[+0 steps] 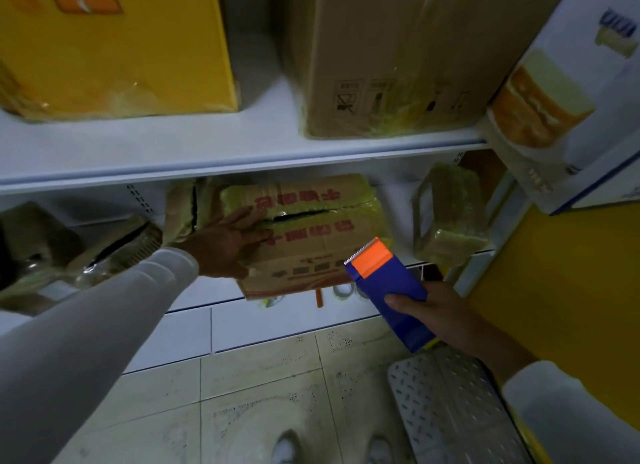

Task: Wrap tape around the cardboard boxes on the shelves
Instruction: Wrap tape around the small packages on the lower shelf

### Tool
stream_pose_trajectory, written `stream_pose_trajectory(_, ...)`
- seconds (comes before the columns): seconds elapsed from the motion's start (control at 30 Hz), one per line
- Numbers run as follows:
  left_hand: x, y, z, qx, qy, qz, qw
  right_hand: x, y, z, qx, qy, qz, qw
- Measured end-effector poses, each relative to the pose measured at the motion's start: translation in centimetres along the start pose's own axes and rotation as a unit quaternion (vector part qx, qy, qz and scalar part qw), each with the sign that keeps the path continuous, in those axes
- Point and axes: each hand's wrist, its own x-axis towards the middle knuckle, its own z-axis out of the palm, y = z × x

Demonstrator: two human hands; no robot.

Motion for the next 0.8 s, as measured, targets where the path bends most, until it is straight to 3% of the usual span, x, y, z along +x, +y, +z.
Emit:
stream_pose_trajectory(0.23, -1.8, -1.0, 1.5, -0.01, 0.007, 0.012, 1.0, 0.3, -1.8, 1.2, -0.011, -0.027, -0.003, 1.0)
stream_pose_trajectory(0.6, -6.2, -3.9, 3.2, -0.034, -0.012, -0.046, 0.998, 0.3, -3.5, 0.9, -0.036, -0.06, -0.013, 0.997)
stream_pose_trajectory(0.8, -4.2, -1.5, 2.0, -0.022, -0.001, -0.031, 0.999, -0.3, -3.5, 1.2, -0.044, -0.078, -0.021, 0.996)
